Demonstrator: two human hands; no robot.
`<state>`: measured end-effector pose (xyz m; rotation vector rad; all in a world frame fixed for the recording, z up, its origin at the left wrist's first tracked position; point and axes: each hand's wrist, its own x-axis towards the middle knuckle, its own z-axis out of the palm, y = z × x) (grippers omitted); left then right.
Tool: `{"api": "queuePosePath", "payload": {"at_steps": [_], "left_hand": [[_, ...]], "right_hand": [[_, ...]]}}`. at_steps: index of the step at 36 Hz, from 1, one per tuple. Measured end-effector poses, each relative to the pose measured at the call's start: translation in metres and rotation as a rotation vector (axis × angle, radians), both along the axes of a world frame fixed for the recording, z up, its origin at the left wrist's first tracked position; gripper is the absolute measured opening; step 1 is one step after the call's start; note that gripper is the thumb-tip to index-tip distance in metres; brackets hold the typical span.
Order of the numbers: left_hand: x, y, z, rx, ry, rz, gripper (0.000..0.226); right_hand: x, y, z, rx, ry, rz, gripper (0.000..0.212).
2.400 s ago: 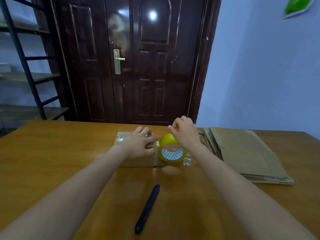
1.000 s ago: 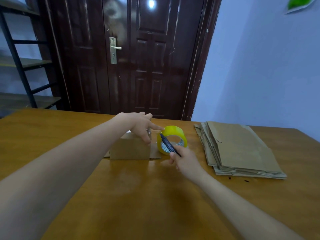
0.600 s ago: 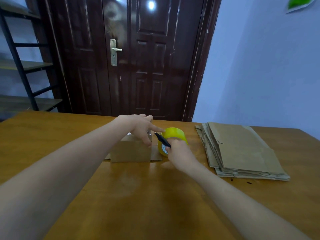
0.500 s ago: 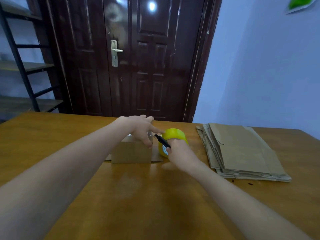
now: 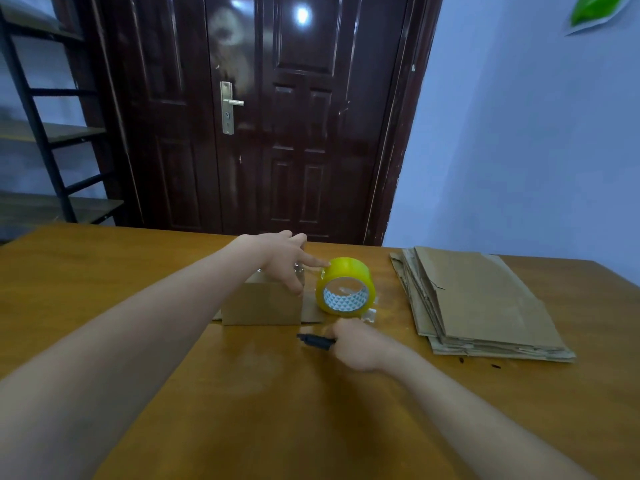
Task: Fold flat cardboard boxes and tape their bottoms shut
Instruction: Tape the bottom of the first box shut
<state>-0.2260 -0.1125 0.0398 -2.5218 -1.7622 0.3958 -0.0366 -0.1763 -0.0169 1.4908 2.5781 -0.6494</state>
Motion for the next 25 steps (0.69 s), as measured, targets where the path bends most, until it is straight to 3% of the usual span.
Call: {"api": "queuePosePath", "payload": {"at_steps": [3, 6, 10, 17, 19, 23, 25], "left_hand": [[0.0, 0.0, 0.0, -0.004, -0.004, 0.001, 0.077], [-0.001, 0.0, -0.002, -0.008, -0.018, 0.013, 0.077], [-0.001, -0.001, -0.003, 0.002, -0.04, 0.016, 0.076], [-0.002, -0.007, -0.005, 0.04, -0.063, 0.011, 0.075], [-0.001, -0.008, -0.007, 0.052, -0.074, 0.008, 0.075], [-0.002, -0.01, -0.007, 0.068, -0.106, 0.02, 0.076], [-0.003, -0.011, -0.008, 0.074, -0.141, 0.027, 0.08]], "right_hand": [[0.002, -0.006, -0.002, -0.084, -0.01, 0.12, 0.008], [0.002, -0.017, -0.003, -0.186, 0.054, 0.224, 0.023], [-0.002, -0.029, -0.009, 0.056, 0.061, 0.389, 0.045], [-0.01, -0.037, -0.003, 0.149, -0.042, 0.501, 0.037], [-0.009, -0.031, 0.008, 0.237, 0.023, 0.443, 0.032], [-0.005, 0.007, 0.028, 0.563, 0.288, 0.075, 0.011], [-0.002, 0.032, 0.034, 0.673, 0.29, -0.006, 0.022]]}}
